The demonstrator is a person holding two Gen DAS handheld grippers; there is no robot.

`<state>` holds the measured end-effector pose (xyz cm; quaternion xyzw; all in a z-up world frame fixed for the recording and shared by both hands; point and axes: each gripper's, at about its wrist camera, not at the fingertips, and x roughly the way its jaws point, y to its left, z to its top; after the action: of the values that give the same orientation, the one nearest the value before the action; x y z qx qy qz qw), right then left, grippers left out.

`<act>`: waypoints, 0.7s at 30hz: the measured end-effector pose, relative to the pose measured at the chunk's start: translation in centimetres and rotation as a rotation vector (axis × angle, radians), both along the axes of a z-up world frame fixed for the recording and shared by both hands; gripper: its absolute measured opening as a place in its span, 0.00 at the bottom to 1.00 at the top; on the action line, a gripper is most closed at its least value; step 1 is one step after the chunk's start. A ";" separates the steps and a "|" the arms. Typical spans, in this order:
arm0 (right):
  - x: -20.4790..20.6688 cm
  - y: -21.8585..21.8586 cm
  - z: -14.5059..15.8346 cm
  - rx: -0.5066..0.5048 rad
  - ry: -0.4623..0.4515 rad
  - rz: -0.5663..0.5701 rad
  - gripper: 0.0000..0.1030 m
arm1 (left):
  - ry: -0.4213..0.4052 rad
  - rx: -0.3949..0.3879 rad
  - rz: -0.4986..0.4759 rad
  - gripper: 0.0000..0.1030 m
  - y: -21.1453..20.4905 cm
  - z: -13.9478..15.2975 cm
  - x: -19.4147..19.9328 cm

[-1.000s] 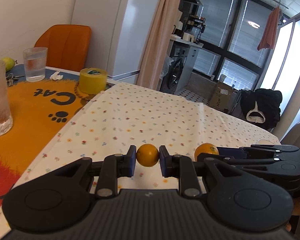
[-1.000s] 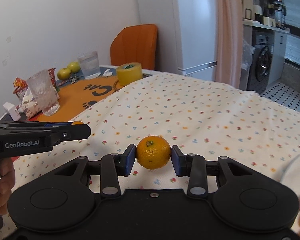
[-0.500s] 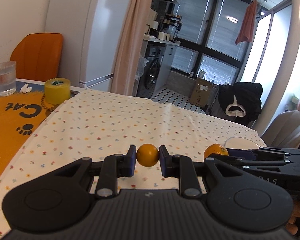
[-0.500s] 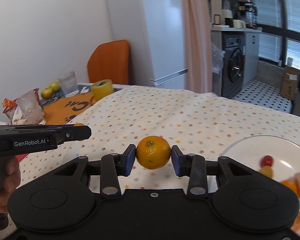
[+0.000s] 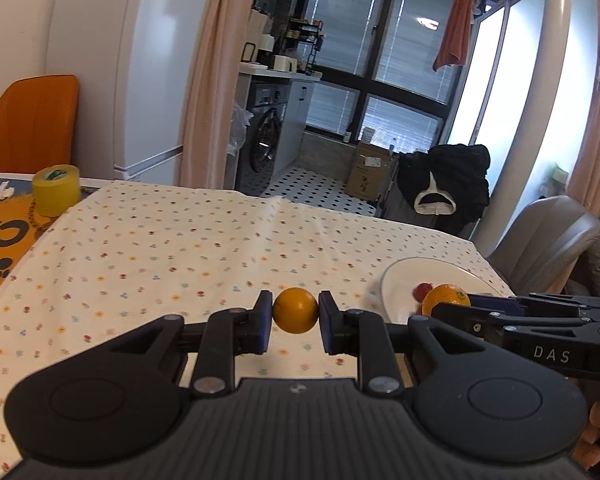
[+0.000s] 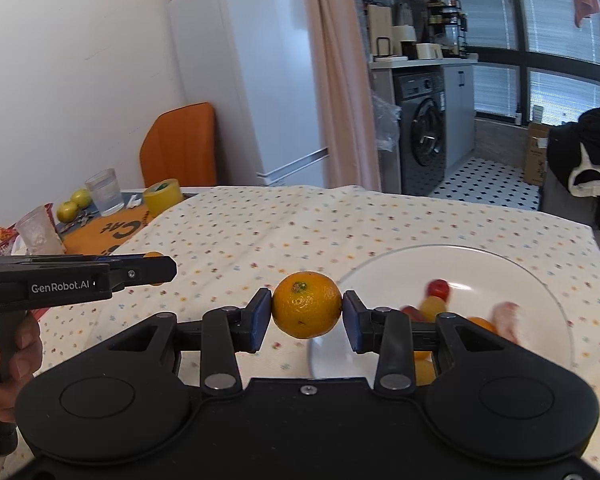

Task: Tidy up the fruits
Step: 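Carry the tangerine in the left tool while the right tool carries the orange to the plate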

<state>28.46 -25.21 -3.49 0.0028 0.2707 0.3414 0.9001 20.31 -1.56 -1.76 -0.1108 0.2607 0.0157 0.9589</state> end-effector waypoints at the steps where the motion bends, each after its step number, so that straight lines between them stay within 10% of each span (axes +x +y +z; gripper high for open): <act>1: 0.0 -0.3 -0.1 0.000 0.002 -0.004 0.36 | 0.000 0.001 -0.007 0.22 -0.4 0.0 0.1; 21: 0.7 -6.8 -1.8 0.113 0.037 -0.097 0.47 | 0.029 0.036 -0.133 0.22 -7.1 -0.6 3.3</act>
<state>29.15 -32.03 -5.32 0.0728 0.2672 0.3121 0.9088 23.60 -8.62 -2.36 -0.0759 0.2810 -0.0416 0.9558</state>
